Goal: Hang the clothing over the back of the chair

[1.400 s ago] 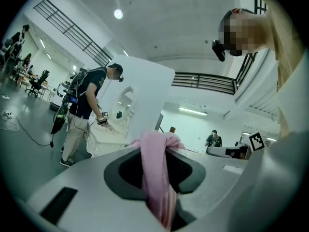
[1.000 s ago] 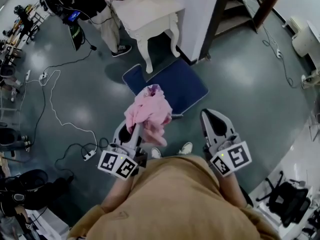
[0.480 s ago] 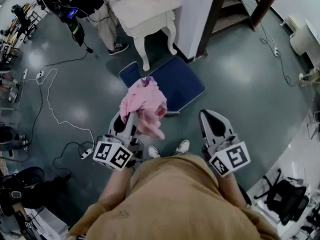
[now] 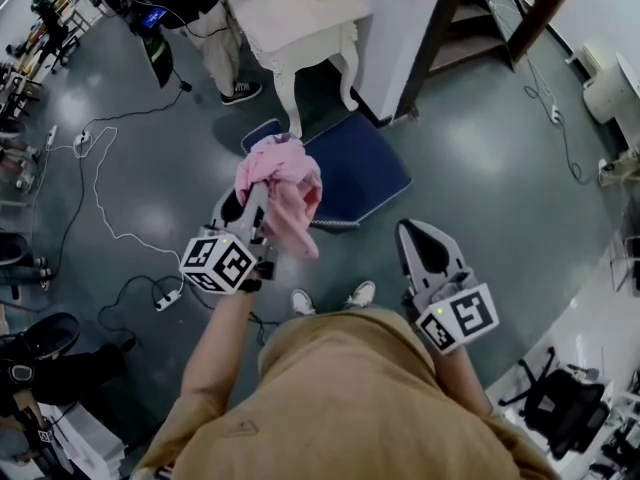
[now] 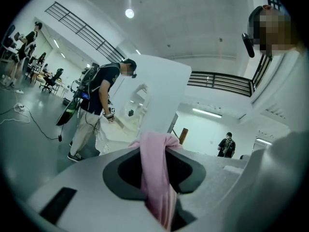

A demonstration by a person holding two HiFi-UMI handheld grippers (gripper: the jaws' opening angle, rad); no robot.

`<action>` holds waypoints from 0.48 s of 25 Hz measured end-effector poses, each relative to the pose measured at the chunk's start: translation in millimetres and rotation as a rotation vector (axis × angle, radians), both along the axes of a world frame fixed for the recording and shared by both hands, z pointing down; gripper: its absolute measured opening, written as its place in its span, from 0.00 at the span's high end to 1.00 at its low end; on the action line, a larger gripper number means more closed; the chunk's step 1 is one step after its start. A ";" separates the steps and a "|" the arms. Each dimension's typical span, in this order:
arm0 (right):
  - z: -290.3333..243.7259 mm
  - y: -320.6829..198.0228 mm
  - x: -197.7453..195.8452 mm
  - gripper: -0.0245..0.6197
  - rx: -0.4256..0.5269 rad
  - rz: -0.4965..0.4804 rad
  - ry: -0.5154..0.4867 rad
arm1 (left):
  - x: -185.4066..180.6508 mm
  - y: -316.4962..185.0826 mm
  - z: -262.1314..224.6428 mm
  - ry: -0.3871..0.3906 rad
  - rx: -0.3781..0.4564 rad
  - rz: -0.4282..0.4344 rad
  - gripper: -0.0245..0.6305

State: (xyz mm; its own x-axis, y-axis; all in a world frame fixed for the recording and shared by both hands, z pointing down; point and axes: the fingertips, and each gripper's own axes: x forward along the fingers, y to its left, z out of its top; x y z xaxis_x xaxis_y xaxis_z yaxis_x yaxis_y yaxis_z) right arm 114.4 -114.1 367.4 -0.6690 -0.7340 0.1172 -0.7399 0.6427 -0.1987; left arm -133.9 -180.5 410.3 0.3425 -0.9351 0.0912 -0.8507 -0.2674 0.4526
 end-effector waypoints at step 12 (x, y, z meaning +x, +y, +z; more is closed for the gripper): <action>7.4 2.9 3.5 0.96 -0.012 -0.006 0.004 | -26.6 -39.0 40.8 -0.027 -0.092 -0.048 0.83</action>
State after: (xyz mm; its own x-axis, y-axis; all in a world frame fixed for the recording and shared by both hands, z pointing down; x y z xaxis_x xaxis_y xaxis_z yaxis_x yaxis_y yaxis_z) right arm 117.9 -111.3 374.8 -0.6731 -0.7282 0.1291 -0.7368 0.6449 -0.2032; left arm -160.5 -219.5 451.1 0.2941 -0.9376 0.1857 -0.8737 -0.1850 0.4498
